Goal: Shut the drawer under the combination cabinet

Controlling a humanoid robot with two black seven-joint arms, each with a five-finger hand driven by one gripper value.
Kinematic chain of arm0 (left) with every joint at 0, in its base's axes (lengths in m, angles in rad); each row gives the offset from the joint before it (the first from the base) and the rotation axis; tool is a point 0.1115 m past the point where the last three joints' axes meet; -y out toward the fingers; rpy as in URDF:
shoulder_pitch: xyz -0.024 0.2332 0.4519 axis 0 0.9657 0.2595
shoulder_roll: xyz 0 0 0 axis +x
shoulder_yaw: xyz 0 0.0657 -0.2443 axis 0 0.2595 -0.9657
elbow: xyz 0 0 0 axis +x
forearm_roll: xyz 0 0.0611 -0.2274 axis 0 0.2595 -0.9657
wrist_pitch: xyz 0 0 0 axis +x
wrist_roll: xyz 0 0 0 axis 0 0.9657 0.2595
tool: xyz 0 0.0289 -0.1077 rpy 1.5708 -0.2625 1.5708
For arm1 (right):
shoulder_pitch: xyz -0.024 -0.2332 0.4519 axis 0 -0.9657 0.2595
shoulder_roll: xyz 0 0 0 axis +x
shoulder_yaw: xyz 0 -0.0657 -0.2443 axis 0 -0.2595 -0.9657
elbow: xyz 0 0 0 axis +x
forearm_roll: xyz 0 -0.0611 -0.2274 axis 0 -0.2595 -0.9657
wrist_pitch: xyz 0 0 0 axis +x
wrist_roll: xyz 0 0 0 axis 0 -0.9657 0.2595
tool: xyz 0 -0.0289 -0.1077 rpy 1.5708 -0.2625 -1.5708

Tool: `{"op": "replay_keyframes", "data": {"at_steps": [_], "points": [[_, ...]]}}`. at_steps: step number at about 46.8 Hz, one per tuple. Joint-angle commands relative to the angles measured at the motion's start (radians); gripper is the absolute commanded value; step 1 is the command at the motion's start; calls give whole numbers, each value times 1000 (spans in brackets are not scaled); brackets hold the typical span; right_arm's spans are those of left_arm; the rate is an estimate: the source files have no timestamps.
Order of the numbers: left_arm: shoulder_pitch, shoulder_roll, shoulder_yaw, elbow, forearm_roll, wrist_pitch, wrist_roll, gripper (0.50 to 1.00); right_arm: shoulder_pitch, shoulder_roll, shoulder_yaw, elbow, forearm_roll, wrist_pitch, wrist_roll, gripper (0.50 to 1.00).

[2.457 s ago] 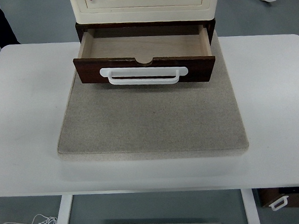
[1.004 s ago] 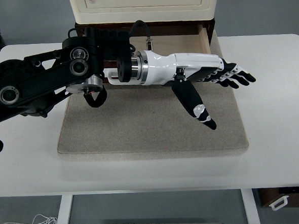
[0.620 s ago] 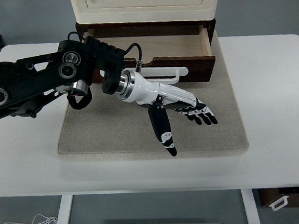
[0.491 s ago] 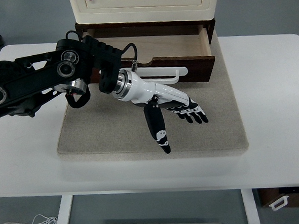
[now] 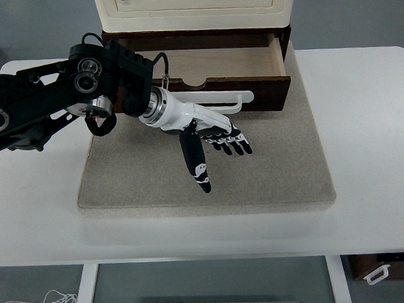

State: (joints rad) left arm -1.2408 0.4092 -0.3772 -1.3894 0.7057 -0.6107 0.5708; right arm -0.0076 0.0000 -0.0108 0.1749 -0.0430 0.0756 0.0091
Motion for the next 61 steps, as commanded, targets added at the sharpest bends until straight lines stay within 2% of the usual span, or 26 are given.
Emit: {"op": "replay_keyframes", "data": {"at_steps": [1,35,61], "points": [[-2,0,-6,10,0,0,0,1000,0,0,0,0,0,0,0,952],[-23,-10,-54,213,5,0,-3,1000,0,0,0,0,0,1,0,952],[-25,-7,-147,357,2,0,-14,1000,0,0,0,0,0,1,0,952]]}}
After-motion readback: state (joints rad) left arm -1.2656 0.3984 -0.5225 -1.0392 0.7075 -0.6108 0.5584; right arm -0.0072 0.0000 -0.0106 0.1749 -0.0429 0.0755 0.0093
